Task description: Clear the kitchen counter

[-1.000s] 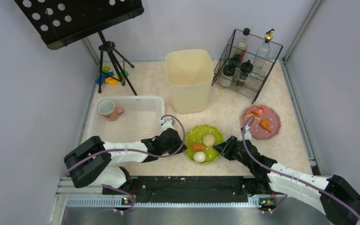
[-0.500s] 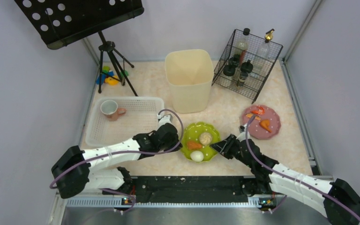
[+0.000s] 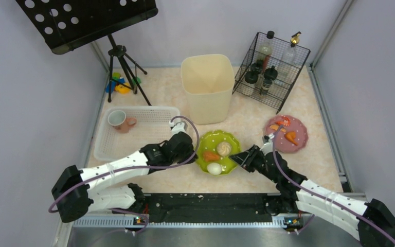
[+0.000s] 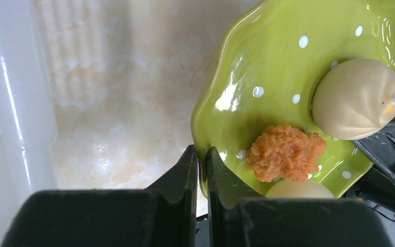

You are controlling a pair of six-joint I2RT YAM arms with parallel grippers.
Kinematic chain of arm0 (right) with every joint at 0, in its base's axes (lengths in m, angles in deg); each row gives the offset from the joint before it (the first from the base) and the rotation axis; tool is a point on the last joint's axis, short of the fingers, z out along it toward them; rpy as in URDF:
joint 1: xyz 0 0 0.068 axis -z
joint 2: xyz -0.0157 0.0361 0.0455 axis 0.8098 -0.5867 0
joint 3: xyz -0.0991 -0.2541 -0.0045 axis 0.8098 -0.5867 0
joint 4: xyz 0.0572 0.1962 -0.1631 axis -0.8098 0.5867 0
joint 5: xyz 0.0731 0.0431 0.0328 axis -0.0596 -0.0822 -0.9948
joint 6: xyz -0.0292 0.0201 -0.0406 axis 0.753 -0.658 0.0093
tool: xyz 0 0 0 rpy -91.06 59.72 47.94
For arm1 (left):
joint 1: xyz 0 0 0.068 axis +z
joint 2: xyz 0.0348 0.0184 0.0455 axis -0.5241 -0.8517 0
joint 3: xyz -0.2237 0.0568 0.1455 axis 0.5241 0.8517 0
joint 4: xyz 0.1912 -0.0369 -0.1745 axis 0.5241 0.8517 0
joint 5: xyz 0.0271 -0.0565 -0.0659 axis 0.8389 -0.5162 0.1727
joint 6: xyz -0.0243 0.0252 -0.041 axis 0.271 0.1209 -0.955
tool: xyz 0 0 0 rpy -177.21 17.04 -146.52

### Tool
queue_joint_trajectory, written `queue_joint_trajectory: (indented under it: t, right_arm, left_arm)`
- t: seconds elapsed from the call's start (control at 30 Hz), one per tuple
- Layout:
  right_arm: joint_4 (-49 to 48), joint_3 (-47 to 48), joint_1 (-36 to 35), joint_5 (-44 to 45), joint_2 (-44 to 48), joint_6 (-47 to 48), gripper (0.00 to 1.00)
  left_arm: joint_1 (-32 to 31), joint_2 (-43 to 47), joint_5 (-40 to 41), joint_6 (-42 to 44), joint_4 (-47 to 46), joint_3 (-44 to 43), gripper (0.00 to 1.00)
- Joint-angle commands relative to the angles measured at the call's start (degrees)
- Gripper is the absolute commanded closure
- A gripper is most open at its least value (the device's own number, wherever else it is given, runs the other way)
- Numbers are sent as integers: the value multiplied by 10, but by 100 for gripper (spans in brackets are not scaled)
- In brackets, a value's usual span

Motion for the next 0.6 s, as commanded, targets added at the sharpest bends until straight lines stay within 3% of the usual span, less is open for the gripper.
queue_joint_trajectory:
  t: [0.0, 0.27, 0.57]
  right_arm:
    - [-67, 34, 7, 35, 7, -7, 100]
    - [-87, 59, 7, 37, -5, -20, 100]
    - [-72, 102, 7, 47, -23, -34, 100]
  left_arm:
    - [2, 28, 32, 50, 63, -46, 97]
    - [2, 38, 54, 78, 105, -99, 65]
    - [2, 53, 68, 85, 113, -107, 58]
